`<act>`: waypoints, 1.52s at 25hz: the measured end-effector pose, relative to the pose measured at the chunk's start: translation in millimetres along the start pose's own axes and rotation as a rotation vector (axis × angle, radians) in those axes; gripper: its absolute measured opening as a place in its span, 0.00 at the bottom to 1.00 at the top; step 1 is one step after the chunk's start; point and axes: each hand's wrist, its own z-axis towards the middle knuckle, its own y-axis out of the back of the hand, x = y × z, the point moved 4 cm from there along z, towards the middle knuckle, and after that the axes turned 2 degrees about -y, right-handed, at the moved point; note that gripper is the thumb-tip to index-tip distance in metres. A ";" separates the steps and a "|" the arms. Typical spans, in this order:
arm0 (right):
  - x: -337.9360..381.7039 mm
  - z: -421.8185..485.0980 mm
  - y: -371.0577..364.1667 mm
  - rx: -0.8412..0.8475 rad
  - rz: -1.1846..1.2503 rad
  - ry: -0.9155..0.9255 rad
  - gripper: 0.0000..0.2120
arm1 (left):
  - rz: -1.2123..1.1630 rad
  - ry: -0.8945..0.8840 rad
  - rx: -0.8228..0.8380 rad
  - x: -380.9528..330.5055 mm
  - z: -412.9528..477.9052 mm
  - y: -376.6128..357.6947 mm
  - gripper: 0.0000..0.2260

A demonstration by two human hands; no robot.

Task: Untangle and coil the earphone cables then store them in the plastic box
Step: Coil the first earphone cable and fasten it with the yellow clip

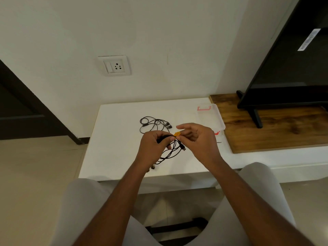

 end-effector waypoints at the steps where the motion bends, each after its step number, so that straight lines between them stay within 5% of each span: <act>1: 2.6 -1.5 -0.6 -0.013 -0.019 0.036 0.14 | 0.004 0.002 -0.015 -1.0 -0.1 -0.1 0.03; 5: 6.4 -2.4 -5.2 0.020 -0.136 0.157 0.15 | -0.006 0.014 -0.057 -1.3 -2.3 0.5 0.04; 10: -0.4 4.1 -1.2 0.050 -0.031 0.010 0.07 | -0.049 -0.007 -0.011 -2.7 -2.7 5.8 0.03; 23: -11.7 4.3 -3.2 0.093 0.275 -0.203 0.06 | -0.064 -0.016 -0.041 -3.6 -1.8 2.1 0.04; 38: -7.1 2.6 -7.1 0.030 0.170 -0.040 0.06 | -0.137 0.117 -0.174 2.9 -5.1 -4.2 0.05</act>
